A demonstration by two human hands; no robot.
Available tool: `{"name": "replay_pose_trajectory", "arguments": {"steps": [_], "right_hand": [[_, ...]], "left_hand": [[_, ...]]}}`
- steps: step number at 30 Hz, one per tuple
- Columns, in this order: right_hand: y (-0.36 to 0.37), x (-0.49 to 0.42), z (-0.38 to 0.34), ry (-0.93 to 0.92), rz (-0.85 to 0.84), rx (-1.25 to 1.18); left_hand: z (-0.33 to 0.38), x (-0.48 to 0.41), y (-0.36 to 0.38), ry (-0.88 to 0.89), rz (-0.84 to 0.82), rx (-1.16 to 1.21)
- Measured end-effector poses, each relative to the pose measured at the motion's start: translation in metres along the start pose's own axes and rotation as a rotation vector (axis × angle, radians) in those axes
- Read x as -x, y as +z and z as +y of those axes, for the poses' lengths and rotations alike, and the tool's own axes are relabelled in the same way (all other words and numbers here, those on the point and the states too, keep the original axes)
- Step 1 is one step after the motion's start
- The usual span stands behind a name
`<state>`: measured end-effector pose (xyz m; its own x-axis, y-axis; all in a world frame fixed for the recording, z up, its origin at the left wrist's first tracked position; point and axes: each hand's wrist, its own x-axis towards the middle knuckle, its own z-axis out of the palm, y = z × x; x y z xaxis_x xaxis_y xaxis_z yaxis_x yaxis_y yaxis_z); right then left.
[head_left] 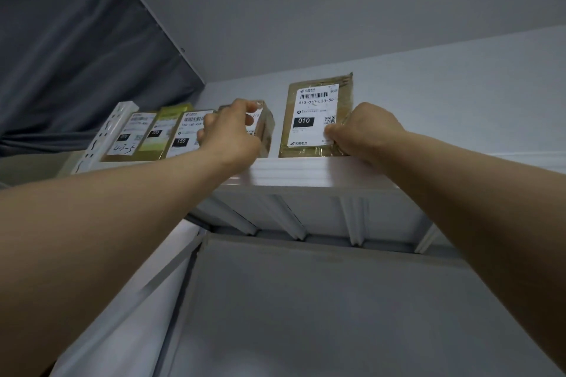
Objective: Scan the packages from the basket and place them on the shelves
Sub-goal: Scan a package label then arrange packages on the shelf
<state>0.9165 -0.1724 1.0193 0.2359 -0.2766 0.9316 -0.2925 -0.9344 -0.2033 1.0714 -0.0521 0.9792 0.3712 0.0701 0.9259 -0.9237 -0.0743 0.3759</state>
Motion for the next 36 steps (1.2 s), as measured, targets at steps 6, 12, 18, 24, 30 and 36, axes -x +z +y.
{"name": "replay_pose_trajectory", "arguments": {"steps": [6, 12, 18, 24, 30, 36], "right_hand": [[0.021, -0.008, -0.014, 0.033, -0.016, -0.051], [0.035, -0.010, -0.025, 0.050, -0.015, -0.059], [0.034, -0.006, -0.026, 0.026, -0.059, -0.033], [0.021, 0.006, -0.027, 0.000, -0.065, -0.004], [-0.001, 0.045, -0.024, -0.178, 0.156, 0.067], [-0.022, 0.100, 0.005, -0.252, 0.070, -0.012]], "left_hand": [[-0.020, -0.007, -0.010, 0.071, 0.012, -0.128], [-0.034, -0.009, -0.012, 0.054, -0.064, -0.115], [-0.032, -0.001, -0.013, 0.040, -0.097, -0.125], [-0.022, 0.012, -0.016, 0.025, -0.088, -0.131], [0.002, 0.039, -0.021, -0.049, -0.075, -0.134], [0.034, 0.090, -0.015, -0.075, -0.140, -0.176]]}}
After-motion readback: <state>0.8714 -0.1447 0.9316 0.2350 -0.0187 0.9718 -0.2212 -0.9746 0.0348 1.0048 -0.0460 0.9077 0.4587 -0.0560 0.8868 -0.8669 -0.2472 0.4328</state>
